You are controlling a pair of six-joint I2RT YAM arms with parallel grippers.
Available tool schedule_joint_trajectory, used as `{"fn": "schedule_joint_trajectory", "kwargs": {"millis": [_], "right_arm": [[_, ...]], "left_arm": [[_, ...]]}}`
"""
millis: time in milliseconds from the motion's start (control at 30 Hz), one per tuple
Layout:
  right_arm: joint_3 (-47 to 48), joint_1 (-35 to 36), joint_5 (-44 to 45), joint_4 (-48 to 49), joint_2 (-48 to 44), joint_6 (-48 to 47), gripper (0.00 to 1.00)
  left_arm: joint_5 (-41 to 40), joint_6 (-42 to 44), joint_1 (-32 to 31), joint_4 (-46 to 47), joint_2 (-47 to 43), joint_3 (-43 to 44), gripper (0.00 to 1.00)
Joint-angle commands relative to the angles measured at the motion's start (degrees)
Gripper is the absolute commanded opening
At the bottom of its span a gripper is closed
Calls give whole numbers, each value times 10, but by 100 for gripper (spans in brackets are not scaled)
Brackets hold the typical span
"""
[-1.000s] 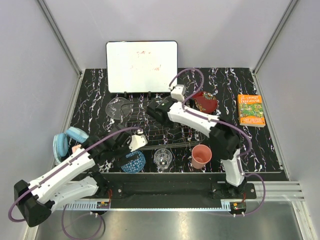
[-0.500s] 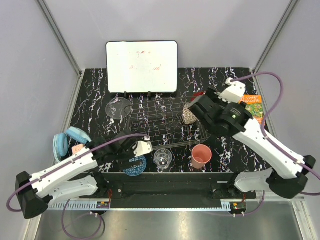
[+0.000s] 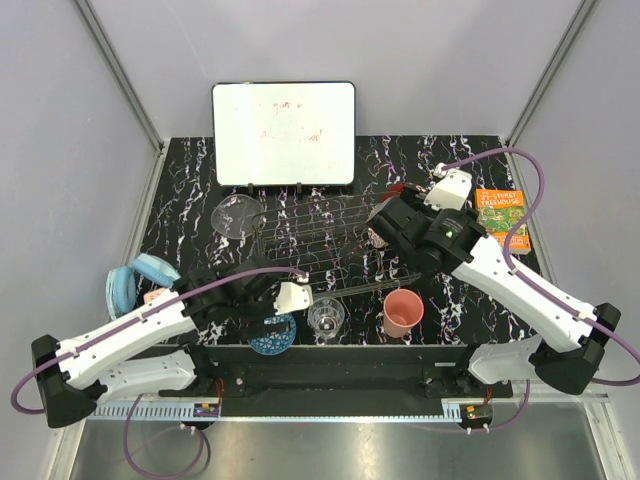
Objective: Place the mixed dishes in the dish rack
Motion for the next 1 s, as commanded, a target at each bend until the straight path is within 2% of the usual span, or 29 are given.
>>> {"fn": "schedule_joint_trajectory", "kwargs": {"millis": [0,100,333,533,633,733,833,967], "right_arm": [[-5,3,-1,8,0,2,100],[-12,2,-6,5,0,5,100],[-27,2,-13,-13,-10,32,100],[-32,1,-15,-26,-16,42,100],[-34,1,-15,-30,-21,44,100],[-38,2,-15,-31,-28,45,100],[-45,1,-16,-31,-33,47,100],[-47,2,-17,-31,-32,49,100]], "left_arm": [[29,-11,3,-18,-11,9,99],[91,-22,3,-38,-1,33,99],[54,-39,12,49,43,26,99],[97,-46,52,87,94,33,99],[117,-33,121,98,127,42,99],[140,-13,230,99,166,75,99],[139,5,276,101,188,92,99],[130,8,283,107,188,101,99]]}}
